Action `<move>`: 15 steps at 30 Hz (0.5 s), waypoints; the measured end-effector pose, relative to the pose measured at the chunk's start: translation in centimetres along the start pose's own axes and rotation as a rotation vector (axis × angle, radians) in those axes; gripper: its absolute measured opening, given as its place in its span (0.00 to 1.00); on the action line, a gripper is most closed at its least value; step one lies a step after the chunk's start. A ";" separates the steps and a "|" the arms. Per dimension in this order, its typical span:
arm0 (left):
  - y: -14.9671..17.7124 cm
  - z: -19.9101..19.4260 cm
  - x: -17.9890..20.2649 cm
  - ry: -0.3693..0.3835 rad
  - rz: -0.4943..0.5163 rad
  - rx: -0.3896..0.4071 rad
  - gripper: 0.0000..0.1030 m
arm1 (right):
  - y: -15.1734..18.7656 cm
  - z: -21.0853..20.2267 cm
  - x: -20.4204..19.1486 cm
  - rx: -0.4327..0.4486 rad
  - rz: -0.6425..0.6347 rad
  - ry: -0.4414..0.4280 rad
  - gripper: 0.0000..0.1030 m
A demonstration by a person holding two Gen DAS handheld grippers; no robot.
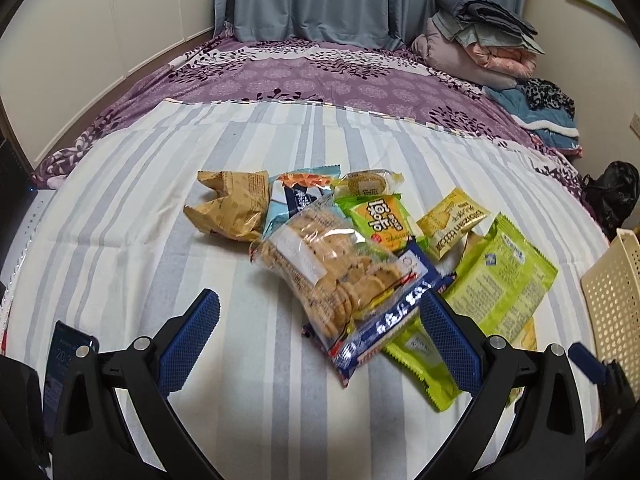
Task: Organize snacks
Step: 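Move both tools toward the pile of snack packages, then close the left tool on the clear bag of round cookies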
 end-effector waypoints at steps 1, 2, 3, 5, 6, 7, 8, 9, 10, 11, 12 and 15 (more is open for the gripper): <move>-0.3 0.4 0.0 0.001 -0.006 0.000 0.98 | 0.1 0.1 0.0 -0.002 0.000 0.001 0.95; -0.5 0.8 0.0 0.003 -0.012 -0.001 0.98 | 0.1 0.2 0.0 -0.004 0.001 0.002 0.95; -0.7 1.2 0.0 0.001 -0.020 -0.004 0.98 | 0.2 0.3 0.1 -0.006 0.003 0.004 0.95; -0.9 2.1 -0.2 0.000 -0.044 -0.010 0.98 | 0.3 0.4 0.1 -0.009 0.004 0.006 0.95; -1.1 2.5 -0.4 0.002 -0.057 -0.011 0.98 | 0.3 0.5 0.1 -0.011 0.005 0.008 0.95; -1.2 2.9 -0.6 -0.002 -0.073 -0.014 0.98 | 0.3 0.6 0.1 -0.013 0.006 0.009 0.95; -1.3 3.2 -0.9 -0.007 -0.086 -0.016 0.98 | 0.3 0.7 0.2 -0.015 0.006 0.010 0.95; -1.3 3.7 -1.3 -0.009 -0.106 -0.017 0.98 | 0.3 0.8 0.2 -0.019 0.006 0.011 0.95; -1.4 4.0 -1.6 -0.004 -0.124 -0.016 0.98 | 0.4 0.9 0.2 -0.022 0.007 0.012 0.95; -1.5 4.3 -1.9 -0.003 -0.144 -0.018 0.98 | 0.3 1.1 0.3 -0.024 0.007 0.013 0.95; -1.5 4.7 -2.3 -0.010 -0.164 -0.024 0.98 | 0.4 1.2 0.3 -0.027 0.006 0.014 0.95; -1.6 5.5 -3.0 -0.011 -0.198 -0.032 0.98 | 0.5 1.5 0.3 -0.032 0.003 0.014 0.95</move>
Point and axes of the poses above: each gripper's, at about its wrist camera, not at the fingertips, and z roughly the way its jaws point, x to its right, y to its underside, the point moved 9 cm from there along z, roughly the way its jaws point, and after that the axes turned 15 degrees about y, right-handed, at the moved point
